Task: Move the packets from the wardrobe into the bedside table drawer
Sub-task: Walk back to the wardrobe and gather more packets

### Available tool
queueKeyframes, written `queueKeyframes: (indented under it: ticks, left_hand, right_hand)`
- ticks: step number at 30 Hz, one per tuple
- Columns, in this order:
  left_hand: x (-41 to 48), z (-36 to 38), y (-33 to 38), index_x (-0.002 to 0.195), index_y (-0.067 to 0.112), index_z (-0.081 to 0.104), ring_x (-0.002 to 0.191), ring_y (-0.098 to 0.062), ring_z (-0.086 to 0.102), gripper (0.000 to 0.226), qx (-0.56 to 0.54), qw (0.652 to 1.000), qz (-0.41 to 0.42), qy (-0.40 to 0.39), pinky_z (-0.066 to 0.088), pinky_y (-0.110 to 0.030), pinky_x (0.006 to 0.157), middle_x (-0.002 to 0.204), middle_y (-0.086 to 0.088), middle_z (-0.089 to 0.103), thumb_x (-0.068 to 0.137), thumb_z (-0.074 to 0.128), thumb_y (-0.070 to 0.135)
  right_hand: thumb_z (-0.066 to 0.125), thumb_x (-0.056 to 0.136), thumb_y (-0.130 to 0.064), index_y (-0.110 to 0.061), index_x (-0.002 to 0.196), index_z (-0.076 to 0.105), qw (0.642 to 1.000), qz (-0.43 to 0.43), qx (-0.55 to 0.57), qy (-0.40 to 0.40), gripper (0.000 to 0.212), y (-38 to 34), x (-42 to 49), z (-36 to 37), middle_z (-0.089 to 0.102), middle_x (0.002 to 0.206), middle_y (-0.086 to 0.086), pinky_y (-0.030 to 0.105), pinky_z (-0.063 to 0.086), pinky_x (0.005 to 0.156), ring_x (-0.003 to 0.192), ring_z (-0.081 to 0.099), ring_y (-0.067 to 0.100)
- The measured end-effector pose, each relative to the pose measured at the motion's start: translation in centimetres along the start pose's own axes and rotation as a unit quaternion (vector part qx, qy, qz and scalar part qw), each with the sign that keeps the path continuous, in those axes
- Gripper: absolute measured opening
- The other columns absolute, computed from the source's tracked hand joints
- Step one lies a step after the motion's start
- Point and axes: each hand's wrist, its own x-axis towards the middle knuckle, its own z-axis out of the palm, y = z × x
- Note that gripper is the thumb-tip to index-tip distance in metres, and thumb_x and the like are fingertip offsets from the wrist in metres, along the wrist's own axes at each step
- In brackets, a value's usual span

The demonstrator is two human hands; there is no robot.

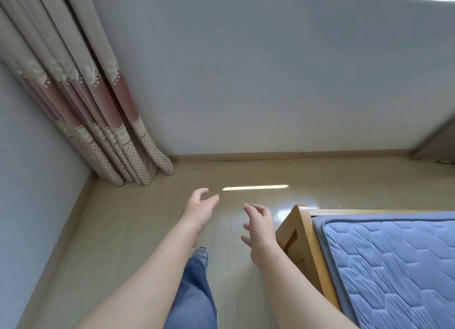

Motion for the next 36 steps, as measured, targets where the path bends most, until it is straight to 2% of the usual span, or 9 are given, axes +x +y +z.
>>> queueKeyframes:
  ticks: [2,6,11,14,17,22,30,34,36]
  left_hand:
    - [4.8,0.5,3.8,0.136,0.027,0.041,0.119,-0.023,0.049,0.043,0.014,1.0,0.002,-0.028,0.038,-0.038,0.1,0.135,0.0,0.045,0.095,0.051,0.034]
    - [13.0,1.3,11.5,0.135,0.028,0.042,0.114,-0.022,0.051,0.041,0.047,0.997,0.013,-0.054,0.039,-0.039,0.099,0.129,0.002,0.047,0.095,0.05,0.033]
    - [20.9,6.1,17.8,0.134,0.028,0.043,0.118,-0.022,0.051,0.041,0.107,0.987,0.015,-0.122,0.039,-0.04,0.103,0.133,0.003,0.046,0.095,0.051,0.034]
    - [24.7,10.2,20.8,0.134,0.028,0.043,0.113,-0.021,0.052,0.041,0.144,0.977,0.015,-0.153,0.041,-0.037,0.099,0.13,0.003,0.046,0.094,0.051,0.034]
    - [28.5,15.0,24.2,0.135,0.027,0.042,0.103,-0.017,0.052,0.042,0.163,0.97,0.027,-0.177,0.041,-0.033,0.093,0.126,0.004,0.048,0.095,0.051,0.035]
    - [34.9,24.0,31.3,0.136,0.029,0.04,0.111,-0.02,0.052,0.043,0.18,0.964,0.049,-0.191,0.04,-0.036,0.098,0.134,0.002,0.048,0.094,0.051,0.037]
    - [40.7,39.2,40.0,0.132,0.03,0.043,0.117,-0.022,0.052,0.041,0.2,0.942,0.071,-0.261,0.04,-0.042,0.103,0.134,0.002,0.05,0.093,0.054,0.038]
    - [43.6,47.6,43.3,0.135,0.029,0.041,0.119,-0.022,0.05,0.044,0.235,0.914,0.085,-0.319,0.042,-0.038,0.097,0.137,0.001,0.049,0.093,0.053,0.038]
    - [44.8,51.9,45.0,0.136,0.03,0.04,0.119,-0.021,0.051,0.044,0.246,0.898,0.096,-0.351,0.042,-0.035,0.091,0.136,0.001,0.049,0.094,0.052,0.039]
  right_hand:
    - [0.052,0.095,-0.029,-0.019,0.121,0.047,1.0,0.008,0.014,0.026,0.029,-3.1,4.1,1.4,0.049,0.099,-0.01,0.038,0.046,0.09,0.093,0.05,0.016]
    - [0.053,0.094,-0.03,-0.021,0.12,0.047,0.996,0.035,0.061,0.061,0.029,-9.2,10.3,4.1,0.049,0.109,-0.008,0.04,0.046,0.091,0.113,0.05,0.02]
    - [0.053,0.093,-0.032,-0.023,0.118,0.048,0.984,0.058,0.119,0.117,0.026,-14.3,17.3,4.0,0.049,0.111,-0.009,0.037,0.047,0.088,0.112,0.051,0.019]
    - [0.054,0.093,-0.033,-0.024,0.116,0.048,0.974,0.072,0.15,0.153,0.025,-16.5,21.9,2.2,0.05,0.117,-0.006,0.039,0.048,0.089,0.113,0.05,0.019]
    - [0.054,0.092,-0.033,-0.024,0.114,0.049,0.967,0.07,0.172,0.172,0.024,-19.4,27.3,-0.1,0.049,0.12,-0.004,0.038,0.049,0.085,0.113,0.05,0.021]
    - [0.054,0.092,-0.032,-0.024,0.115,0.05,0.961,0.046,0.198,0.189,0.025,-26.8,36.2,-5.6,0.05,0.115,-0.008,0.035,0.048,0.08,0.115,0.051,0.021]
    - [0.053,0.094,-0.027,-0.019,0.119,0.048,0.932,0.024,0.246,0.265,0.026,-36.0,44.6,-16.9,0.049,0.116,-0.004,0.039,0.047,0.084,0.11,0.051,0.021]
    - [0.053,0.094,-0.028,-0.018,0.115,0.05,0.903,0.035,0.3,0.305,0.024,-38.4,49.0,-21.8,0.05,0.094,-0.004,0.037,0.045,0.082,0.091,0.05,0.017]
    - [0.053,0.093,-0.029,-0.018,0.114,0.05,0.887,0.035,0.318,0.332,0.023,-39.9,51.4,-24.3,0.048,0.089,-0.006,0.036,0.045,0.082,0.09,0.05,0.017]
